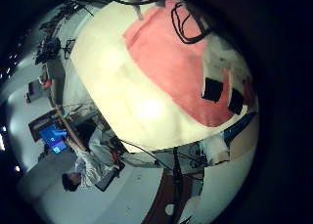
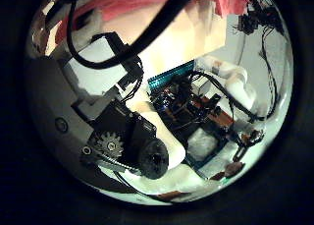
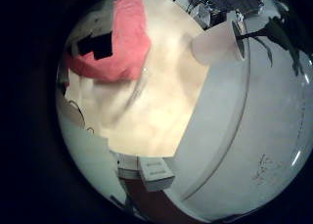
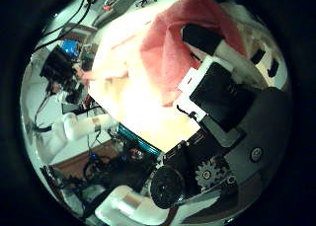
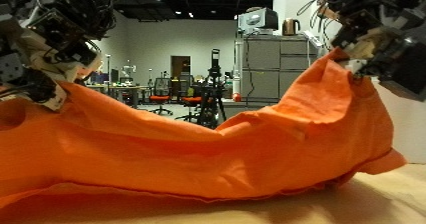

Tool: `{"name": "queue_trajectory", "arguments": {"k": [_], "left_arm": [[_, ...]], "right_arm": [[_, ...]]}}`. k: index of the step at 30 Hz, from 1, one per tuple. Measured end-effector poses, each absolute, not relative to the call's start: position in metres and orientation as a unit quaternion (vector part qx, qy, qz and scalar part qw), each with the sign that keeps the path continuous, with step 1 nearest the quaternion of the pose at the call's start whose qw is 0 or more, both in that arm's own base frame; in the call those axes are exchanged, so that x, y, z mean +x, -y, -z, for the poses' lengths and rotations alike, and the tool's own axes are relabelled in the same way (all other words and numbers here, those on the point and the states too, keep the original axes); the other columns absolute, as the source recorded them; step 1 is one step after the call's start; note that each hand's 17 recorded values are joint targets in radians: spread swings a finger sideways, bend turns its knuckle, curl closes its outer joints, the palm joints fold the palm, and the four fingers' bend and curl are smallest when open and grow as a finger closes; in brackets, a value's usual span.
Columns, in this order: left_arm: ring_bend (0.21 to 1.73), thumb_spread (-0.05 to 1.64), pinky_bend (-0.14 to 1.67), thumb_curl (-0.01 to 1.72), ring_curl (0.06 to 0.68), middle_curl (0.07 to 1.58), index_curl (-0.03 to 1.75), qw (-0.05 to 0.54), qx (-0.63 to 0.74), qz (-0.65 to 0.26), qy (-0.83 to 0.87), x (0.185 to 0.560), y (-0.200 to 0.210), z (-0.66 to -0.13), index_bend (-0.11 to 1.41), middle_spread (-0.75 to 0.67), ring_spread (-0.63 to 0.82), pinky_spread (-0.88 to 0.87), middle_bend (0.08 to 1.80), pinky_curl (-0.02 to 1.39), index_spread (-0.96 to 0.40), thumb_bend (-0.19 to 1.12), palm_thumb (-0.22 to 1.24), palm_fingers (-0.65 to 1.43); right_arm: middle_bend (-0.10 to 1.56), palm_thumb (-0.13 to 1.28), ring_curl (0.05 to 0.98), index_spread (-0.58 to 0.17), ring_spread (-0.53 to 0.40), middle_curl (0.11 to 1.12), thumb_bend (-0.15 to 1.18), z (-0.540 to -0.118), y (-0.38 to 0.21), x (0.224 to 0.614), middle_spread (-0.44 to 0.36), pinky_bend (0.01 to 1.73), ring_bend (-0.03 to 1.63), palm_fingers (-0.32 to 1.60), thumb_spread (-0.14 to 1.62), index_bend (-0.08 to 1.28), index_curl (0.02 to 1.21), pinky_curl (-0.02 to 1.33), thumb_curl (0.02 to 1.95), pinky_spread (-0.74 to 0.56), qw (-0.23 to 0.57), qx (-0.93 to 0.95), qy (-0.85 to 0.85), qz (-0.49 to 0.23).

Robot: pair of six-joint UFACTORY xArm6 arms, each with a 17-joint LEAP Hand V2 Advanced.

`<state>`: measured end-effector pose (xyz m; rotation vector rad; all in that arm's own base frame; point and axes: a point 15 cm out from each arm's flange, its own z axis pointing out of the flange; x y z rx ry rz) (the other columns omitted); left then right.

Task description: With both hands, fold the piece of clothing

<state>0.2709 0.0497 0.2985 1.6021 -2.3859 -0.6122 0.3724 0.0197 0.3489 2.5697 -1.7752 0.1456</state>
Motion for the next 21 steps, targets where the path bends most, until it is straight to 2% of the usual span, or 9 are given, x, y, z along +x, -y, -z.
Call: {"name": "queue_trajectory", "arguments": {"k": [8,15,21], "left_arm": [[1.32,0.88,1.22,0.71,0.514,0.81,1.22,0.12,0.556,0.208,0.796,0.307,-0.066,-0.288,0.46,-0.44,-0.42,-0.6,1.16,0.55,-0.77,-0.02,0.79,1.15],[1.32,0.89,1.21,0.71,0.515,0.81,1.23,0.127,0.583,0.193,0.779,0.349,-0.088,-0.273,0.46,-0.44,-0.42,-0.6,1.16,0.56,-0.77,-0.02,0.79,1.15],[1.32,0.89,1.21,0.7,0.514,0.8,1.23,0.15,0.607,0.177,0.76,0.388,-0.107,-0.255,0.45,-0.44,-0.42,-0.6,1.16,0.56,-0.78,-0.02,0.79,1.14]], "right_arm": [[1.29,1.16,0.62,-0.256,-0.204,0.75,-0.01,-0.35,-0.049,0.448,-0.132,1.26,1.37,1.19,0.95,1.05,0.86,0.69,0.72,-0.28,-0.004,0.816,0.578,-0.023],[1.3,1.15,0.616,-0.254,-0.205,0.74,-0.01,-0.326,-0.092,0.524,-0.13,1.27,1.38,1.18,0.95,1.06,0.85,0.7,0.74,-0.27,-0.013,0.812,0.583,0.0],[1.31,1.14,0.614,-0.252,-0.201,0.74,-0.01,-0.297,-0.115,0.564,-0.129,1.28,1.38,1.18,0.95,1.06,0.85,0.71,0.76,-0.26,-0.02,0.804,0.594,-0.005]]}}
